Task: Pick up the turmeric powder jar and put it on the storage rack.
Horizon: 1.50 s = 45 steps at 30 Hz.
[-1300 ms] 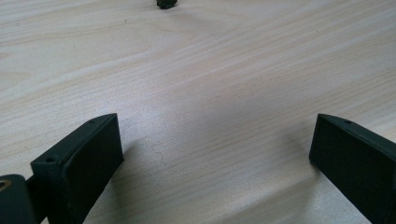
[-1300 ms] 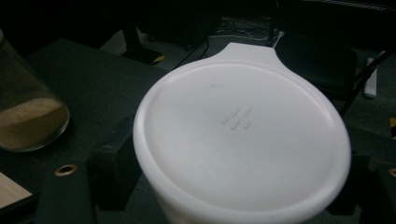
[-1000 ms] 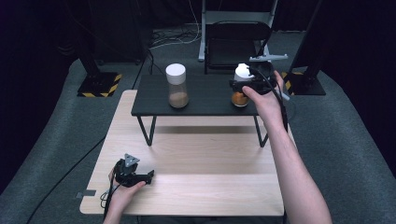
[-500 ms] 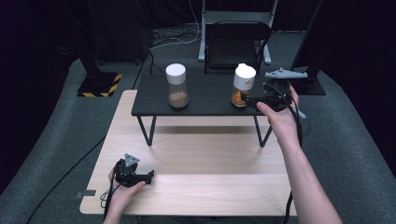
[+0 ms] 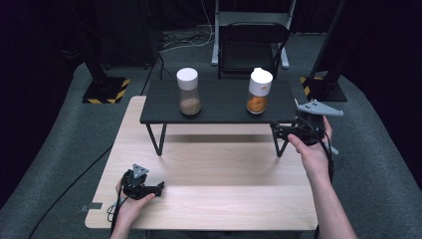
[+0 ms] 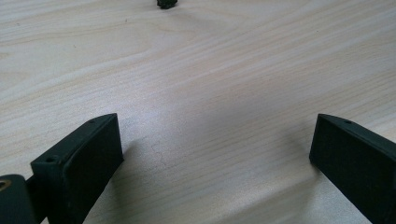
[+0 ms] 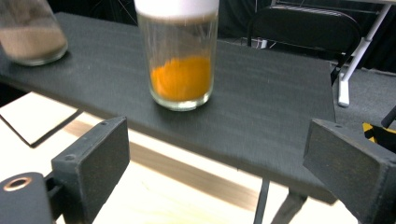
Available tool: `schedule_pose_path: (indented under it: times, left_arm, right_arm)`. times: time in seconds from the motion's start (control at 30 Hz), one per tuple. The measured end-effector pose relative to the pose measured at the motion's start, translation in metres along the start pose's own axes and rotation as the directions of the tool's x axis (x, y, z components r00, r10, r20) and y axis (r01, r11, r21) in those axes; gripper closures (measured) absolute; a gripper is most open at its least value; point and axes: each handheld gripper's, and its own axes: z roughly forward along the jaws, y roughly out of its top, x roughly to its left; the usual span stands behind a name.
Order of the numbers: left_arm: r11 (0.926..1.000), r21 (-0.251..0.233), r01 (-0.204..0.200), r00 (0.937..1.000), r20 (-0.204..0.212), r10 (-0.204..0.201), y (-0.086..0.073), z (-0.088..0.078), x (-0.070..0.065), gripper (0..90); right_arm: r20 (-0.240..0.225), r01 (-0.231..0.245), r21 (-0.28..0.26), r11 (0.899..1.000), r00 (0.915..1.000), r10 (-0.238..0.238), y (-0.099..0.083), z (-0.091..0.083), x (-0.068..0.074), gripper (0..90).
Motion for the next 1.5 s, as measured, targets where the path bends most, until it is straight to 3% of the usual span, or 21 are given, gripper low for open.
schedule_pose_path:
  times: [0.3,0.7,1.1,1.5]
  left_arm:
    - [1.0000,0.000,0.002,1.0000,-0.001,-0.002,0.000,0.000,0.000,2.0]
    - [1.0000,0.000,0.001,1.0000,-0.001,-0.001,0.000,0.000,0.000,2.0]
    - [1.0000,0.000,0.001,1.0000,-0.001,-0.001,0.000,0.000,0.000,1.9]
    - [1.0000,0.001,0.001,1.0000,-0.001,-0.001,0.000,0.000,0.000,1.9]
  right_arm:
    - [-0.025,0.029,-0.004,1.000,0.9993,-0.029,-0.049,-0.009,-0.002,6.2]
    - [-0.029,-0.062,-0.001,0.998,0.9977,0.062,-0.108,-0.007,-0.007,6.2]
    - [0.007,-0.084,0.056,0.995,0.9965,0.083,-0.151,0.001,-0.006,6.3]
    - [0.029,-0.131,0.140,0.981,0.9913,0.129,-0.181,0.014,-0.013,6.4]
